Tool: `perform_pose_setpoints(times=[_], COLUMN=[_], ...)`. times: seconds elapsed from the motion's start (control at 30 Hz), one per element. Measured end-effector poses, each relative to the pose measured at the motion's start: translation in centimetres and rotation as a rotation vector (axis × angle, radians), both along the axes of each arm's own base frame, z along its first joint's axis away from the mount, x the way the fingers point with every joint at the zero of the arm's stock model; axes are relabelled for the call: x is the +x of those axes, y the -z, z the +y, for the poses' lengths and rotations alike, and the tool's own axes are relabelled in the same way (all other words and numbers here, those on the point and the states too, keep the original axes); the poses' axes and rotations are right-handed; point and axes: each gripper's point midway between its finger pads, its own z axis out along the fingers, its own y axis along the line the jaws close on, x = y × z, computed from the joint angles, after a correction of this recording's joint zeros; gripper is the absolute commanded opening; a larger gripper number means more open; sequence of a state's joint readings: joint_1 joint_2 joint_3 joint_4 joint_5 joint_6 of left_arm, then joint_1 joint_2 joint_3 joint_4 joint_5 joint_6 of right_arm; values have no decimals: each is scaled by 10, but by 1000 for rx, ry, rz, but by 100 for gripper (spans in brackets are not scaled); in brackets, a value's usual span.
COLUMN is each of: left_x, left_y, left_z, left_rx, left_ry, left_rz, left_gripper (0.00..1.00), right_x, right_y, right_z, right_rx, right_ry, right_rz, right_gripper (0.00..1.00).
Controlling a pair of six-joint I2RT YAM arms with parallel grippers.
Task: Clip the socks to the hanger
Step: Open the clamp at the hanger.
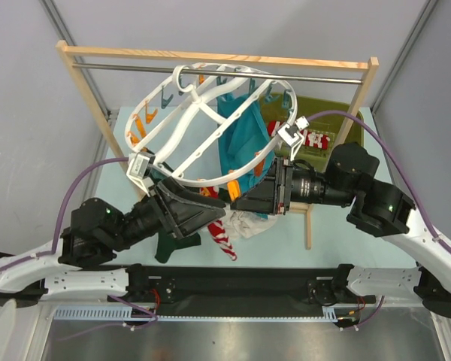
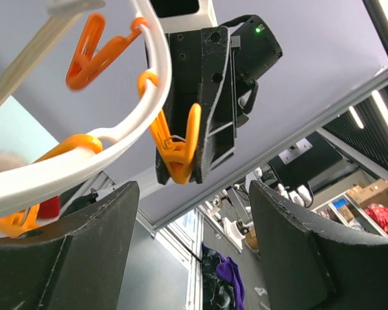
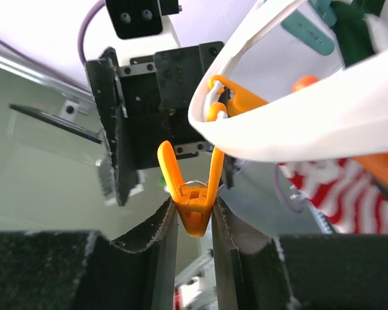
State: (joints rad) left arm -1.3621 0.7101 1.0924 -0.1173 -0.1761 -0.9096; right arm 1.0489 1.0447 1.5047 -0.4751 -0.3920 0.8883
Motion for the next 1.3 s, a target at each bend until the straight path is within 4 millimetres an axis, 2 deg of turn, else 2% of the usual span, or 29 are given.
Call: perform_pose_setpoints(times=[0.13, 0.27, 0.37, 0.5, 0.8, 1.03, 1.17, 1.3], left_x=[6, 9, 13, 21, 30, 30, 34, 36], left_y=[5, 6, 12, 17, -6, -20, -20, -27], left_z=[-5, -14, -23, -26, -14, -13, -20, -29], left_rx=[-11, -15, -7, -19, -150, -212, -208, -208], left_ry=[-23, -29, -38, -75, -138, -134, -145, -146], left_rz=[32, 52, 72, 78, 59, 55, 67, 77], left_gripper=[74, 73, 73, 72, 72, 75, 77, 76], right_x=[4, 11, 8, 5, 0, -3, -4, -6], right_y=[1, -8, -16, -16, -23, -15, -11, -12], right_z=[0, -2, -4, -7, -11, -13, -12, -13], right_rx=[-1, 37, 66, 73, 102, 88, 80, 80], right_ry=[-5, 7, -14, -27, -47, -58, -68, -79], right_rz=[103, 193, 235, 271, 270, 264, 261, 256], right_gripper=[0, 0, 0, 0, 0, 0, 0, 0])
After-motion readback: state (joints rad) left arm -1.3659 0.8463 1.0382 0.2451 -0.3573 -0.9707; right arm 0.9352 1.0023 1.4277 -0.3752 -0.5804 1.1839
